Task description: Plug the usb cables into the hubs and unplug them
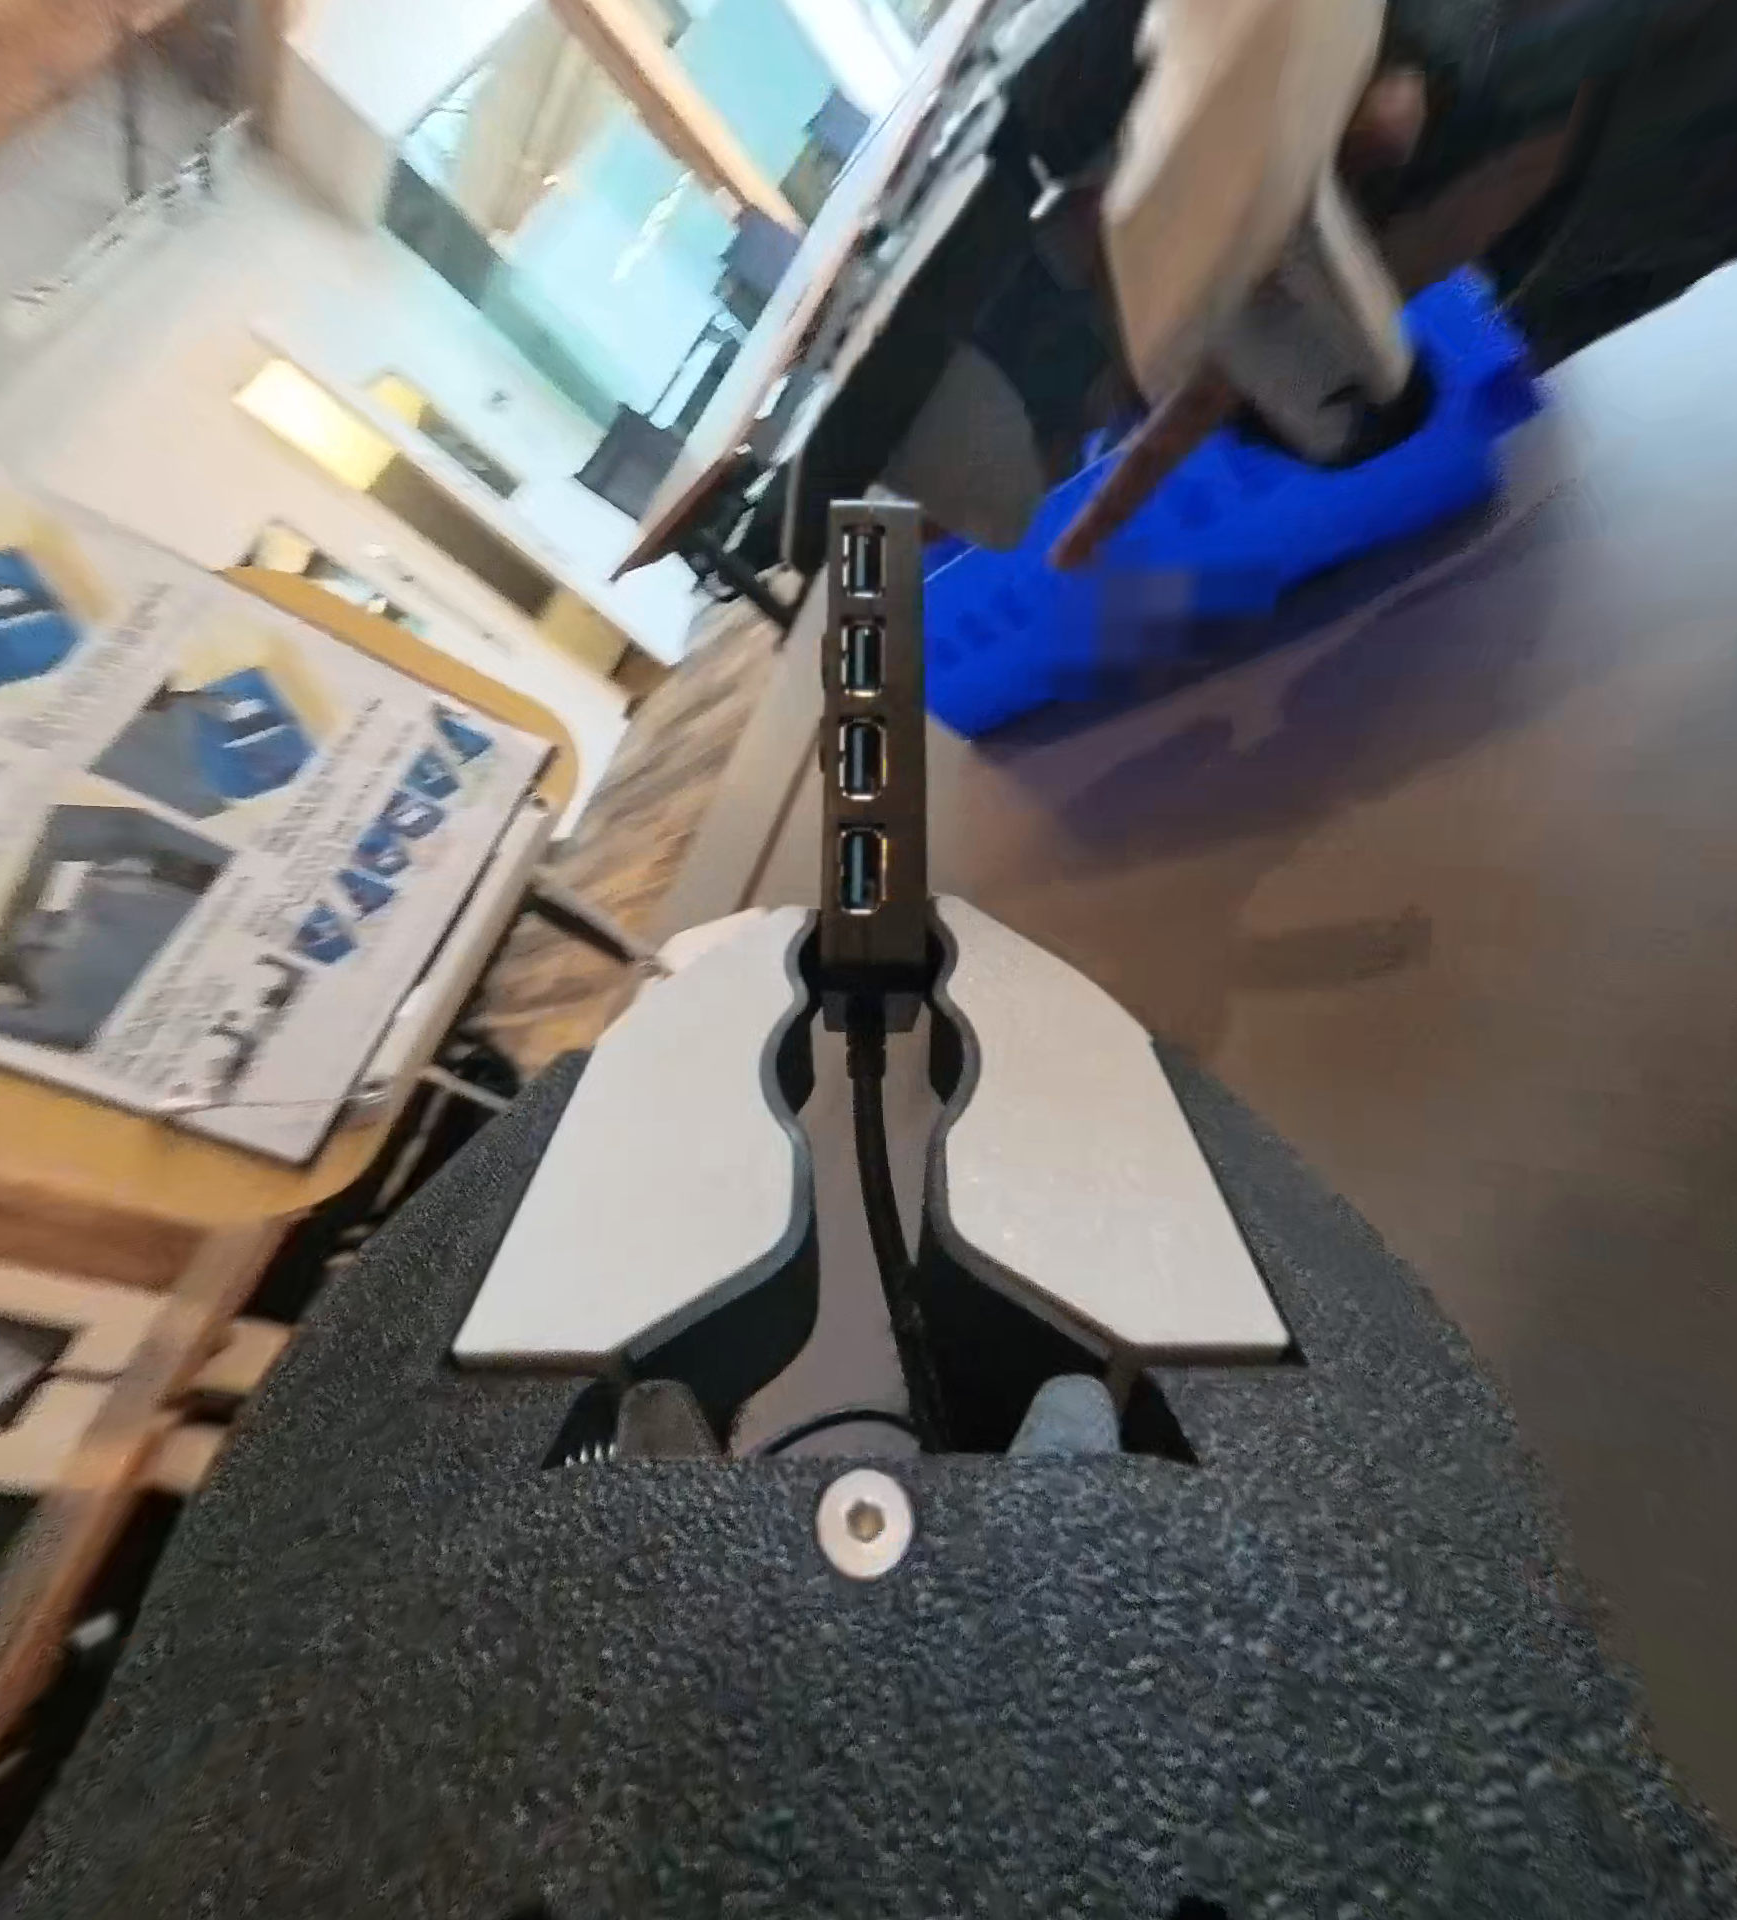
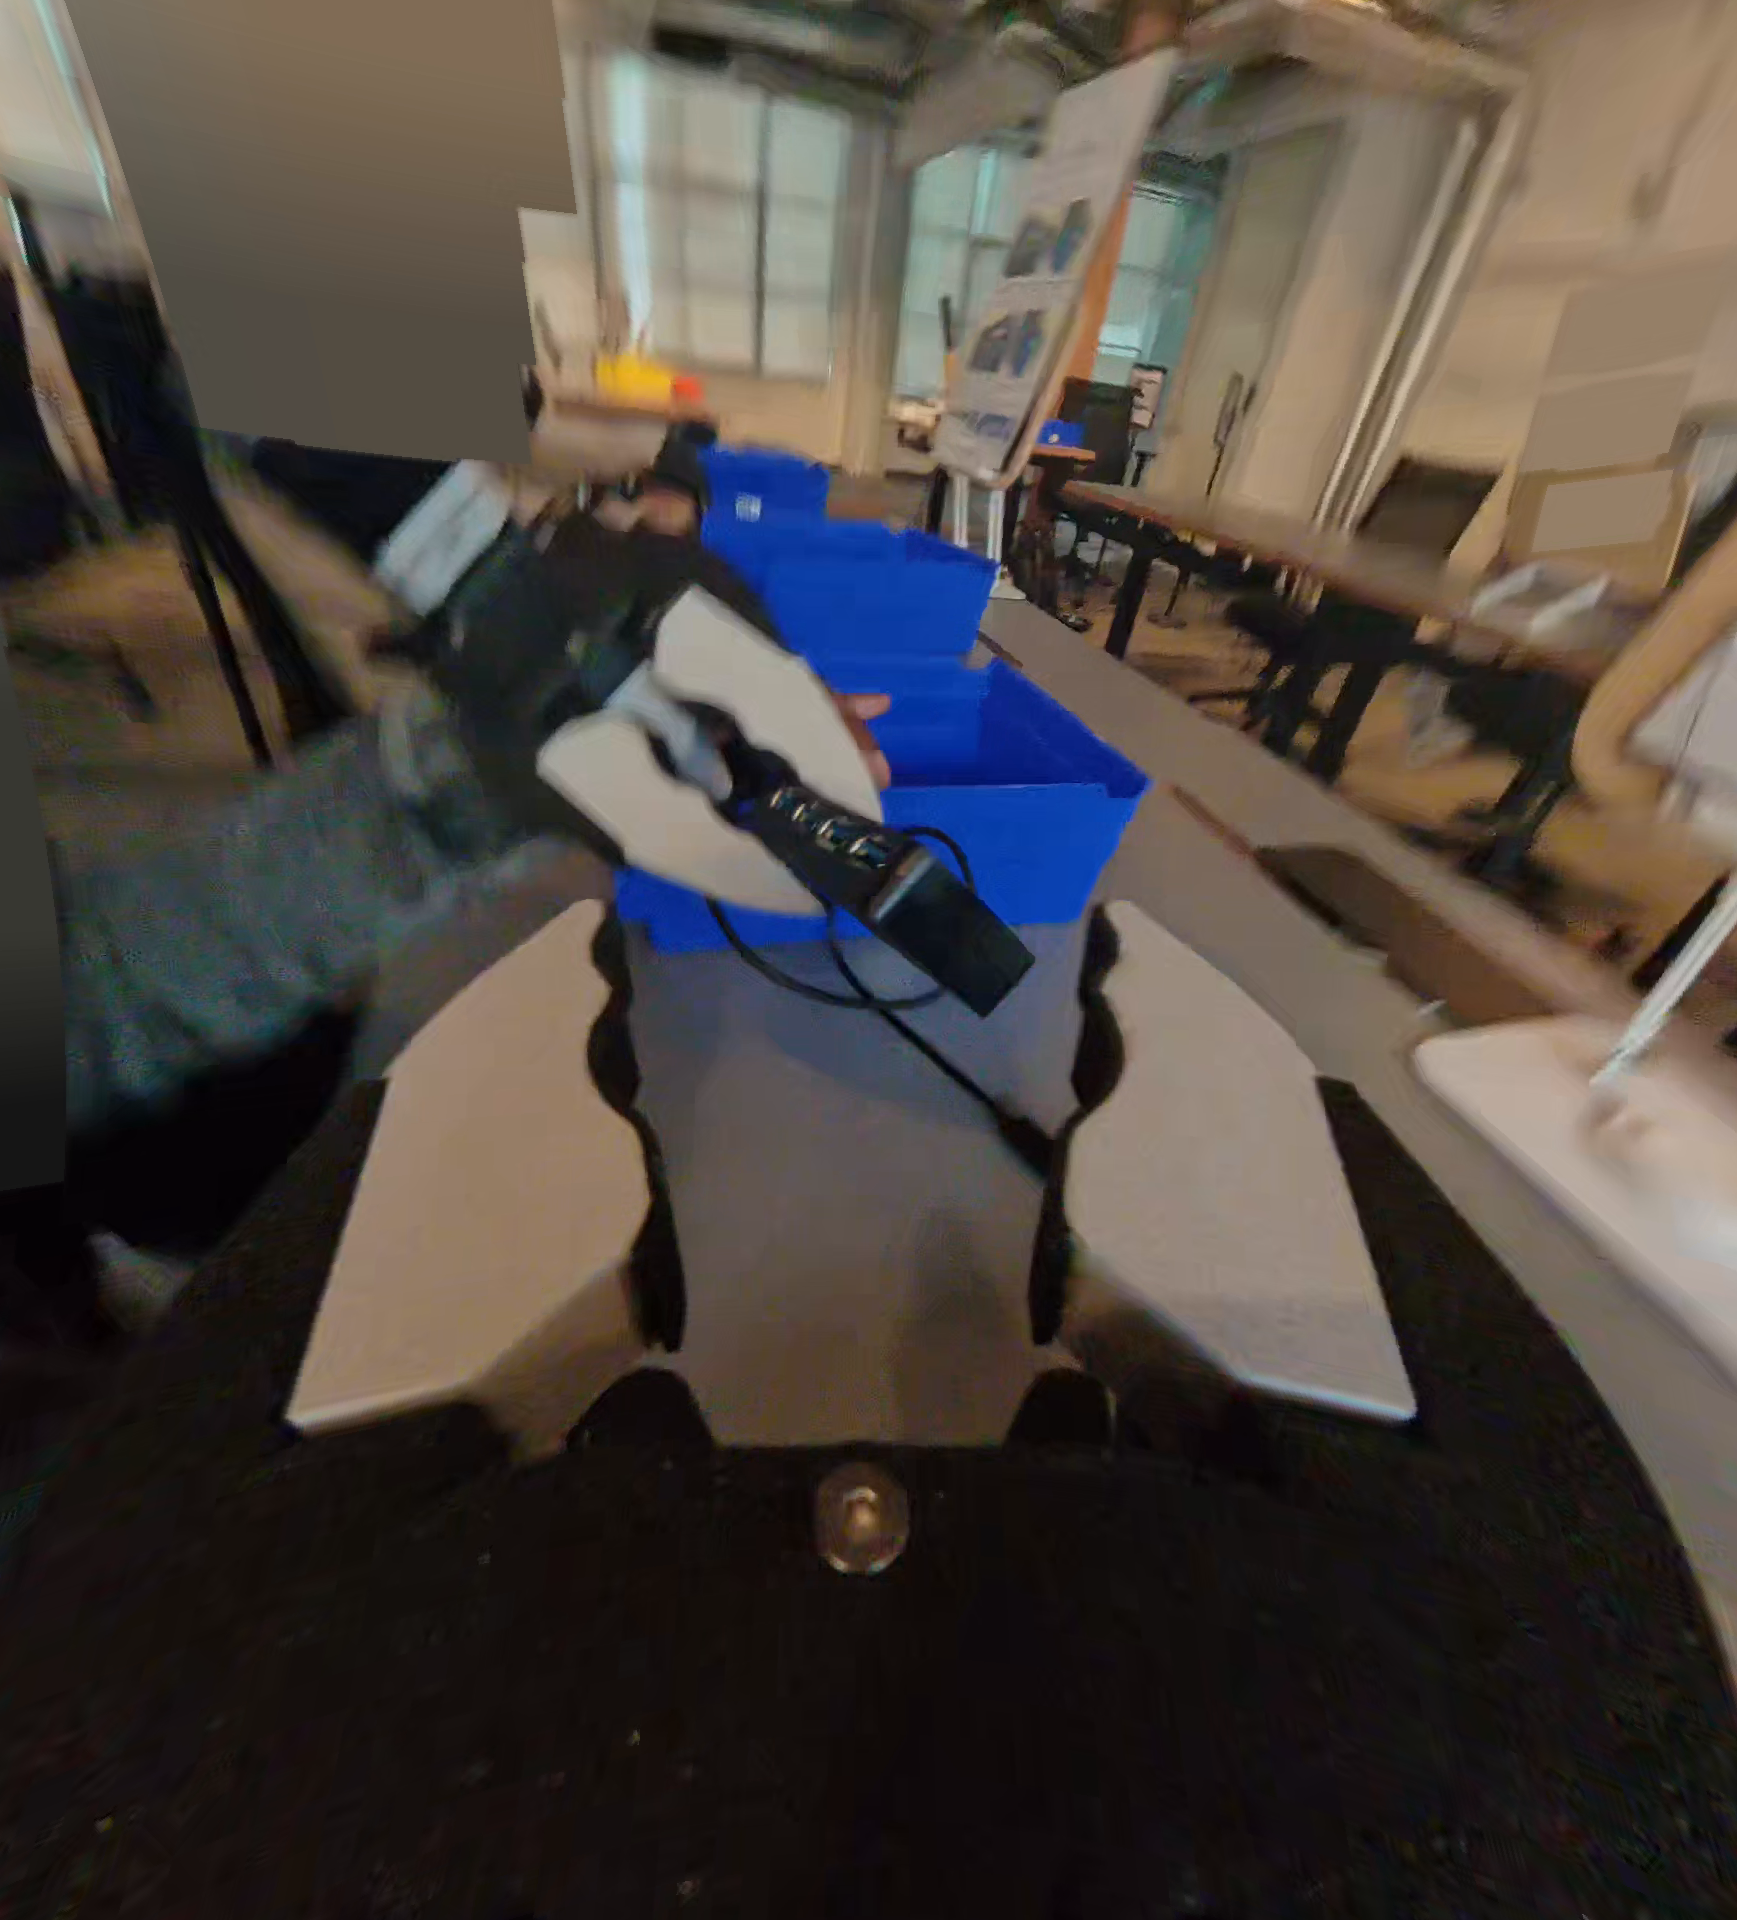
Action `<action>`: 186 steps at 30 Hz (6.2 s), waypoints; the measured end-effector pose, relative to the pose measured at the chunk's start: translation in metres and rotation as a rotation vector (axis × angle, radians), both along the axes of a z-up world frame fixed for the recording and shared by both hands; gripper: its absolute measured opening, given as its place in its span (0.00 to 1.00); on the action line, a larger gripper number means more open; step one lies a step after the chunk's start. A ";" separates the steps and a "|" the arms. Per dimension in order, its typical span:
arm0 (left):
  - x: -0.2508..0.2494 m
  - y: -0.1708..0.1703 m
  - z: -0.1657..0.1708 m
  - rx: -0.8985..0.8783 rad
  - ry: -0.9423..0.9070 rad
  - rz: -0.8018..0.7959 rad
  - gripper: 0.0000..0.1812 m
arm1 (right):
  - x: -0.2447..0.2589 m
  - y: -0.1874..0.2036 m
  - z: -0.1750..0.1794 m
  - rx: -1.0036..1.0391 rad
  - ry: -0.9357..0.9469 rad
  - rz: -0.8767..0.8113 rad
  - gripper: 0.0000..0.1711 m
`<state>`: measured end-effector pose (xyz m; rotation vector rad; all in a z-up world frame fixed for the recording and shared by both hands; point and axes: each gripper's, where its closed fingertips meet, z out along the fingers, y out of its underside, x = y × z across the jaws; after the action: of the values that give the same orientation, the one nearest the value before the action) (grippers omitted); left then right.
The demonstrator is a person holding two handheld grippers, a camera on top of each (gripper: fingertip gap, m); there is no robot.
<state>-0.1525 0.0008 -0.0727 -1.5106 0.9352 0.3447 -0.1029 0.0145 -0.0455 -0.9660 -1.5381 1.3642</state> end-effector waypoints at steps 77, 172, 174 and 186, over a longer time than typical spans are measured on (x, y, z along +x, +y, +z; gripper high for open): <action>-0.027 0.000 0.028 0.024 -0.543 -0.011 0.09 | -0.102 -0.118 0.182 1.438 -0.273 -0.693 0.27; -0.021 0.009 0.047 0.316 0.034 0.294 0.10 | 0.107 0.028 0.097 0.299 0.520 -0.220 0.08; -0.022 0.010 0.046 0.320 0.031 0.294 0.10 | 0.095 0.014 0.089 0.386 0.479 -0.231 0.08; -0.018 0.015 0.037 0.310 0.069 0.280 0.09 | 0.050 -0.013 0.045 0.211 0.193 -0.160 0.08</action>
<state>-0.1707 0.0157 -0.0354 -1.3472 0.6854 0.7149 -0.0526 0.0013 -0.0005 -0.7841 -1.3960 1.1235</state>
